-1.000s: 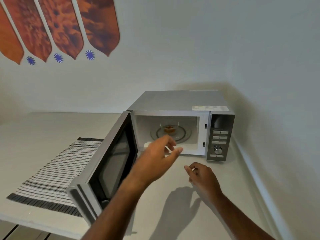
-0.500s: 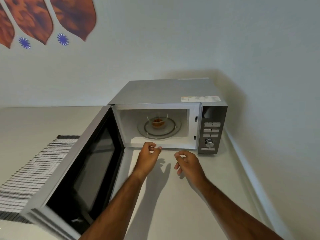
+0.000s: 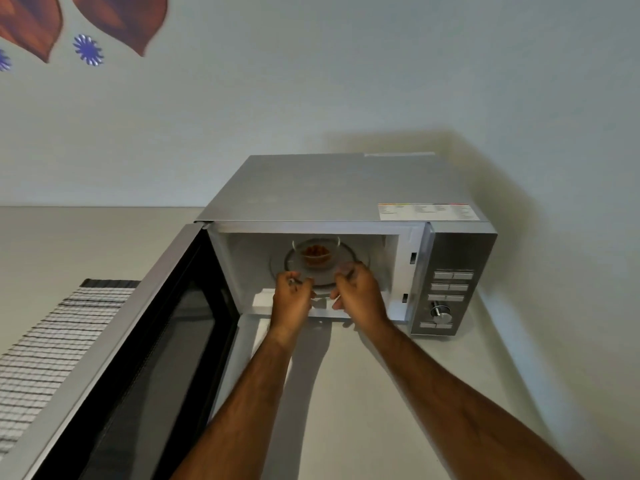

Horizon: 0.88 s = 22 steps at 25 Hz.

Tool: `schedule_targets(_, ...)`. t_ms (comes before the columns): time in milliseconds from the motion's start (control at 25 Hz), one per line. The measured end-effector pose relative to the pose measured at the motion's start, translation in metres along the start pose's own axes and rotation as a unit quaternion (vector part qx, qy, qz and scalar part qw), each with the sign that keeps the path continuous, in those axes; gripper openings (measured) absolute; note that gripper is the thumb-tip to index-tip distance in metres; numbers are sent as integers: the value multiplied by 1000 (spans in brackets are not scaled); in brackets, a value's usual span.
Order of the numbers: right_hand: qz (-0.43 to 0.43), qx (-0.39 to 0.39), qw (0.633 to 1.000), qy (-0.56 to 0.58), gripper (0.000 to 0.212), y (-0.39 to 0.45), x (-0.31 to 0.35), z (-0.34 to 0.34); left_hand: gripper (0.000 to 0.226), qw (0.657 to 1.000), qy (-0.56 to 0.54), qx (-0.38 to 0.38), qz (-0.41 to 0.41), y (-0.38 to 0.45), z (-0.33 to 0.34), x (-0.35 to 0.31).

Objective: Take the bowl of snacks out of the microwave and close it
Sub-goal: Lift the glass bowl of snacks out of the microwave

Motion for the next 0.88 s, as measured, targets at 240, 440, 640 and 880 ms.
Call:
schedule_targets(240,16,-5,999,52,29,62,4,19,13,999,26,-28,-1,50,-2,-2)
schedule_targets(440,50,-5,996,69,36,99,10,22,41,996,78,-33,-12,97,0,-2)
schedule_targets(640,91,6,996,3,40,129,6,33,24,993,113,-28,13,126,13,-1)
schedule_targets(880,48,-14,998,-28,40,121,0,39,34,994,89,-51,26,128,15,12)
Point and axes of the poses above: each hand's wrist, its own y-axis towards the middle knuckle, its own z-axis out of the palm, x = y × z, the point moved 1 cm from there along y, towards the middle knuckle, and after that the axes turned 4 degrees about z, right-handed, at the moved point
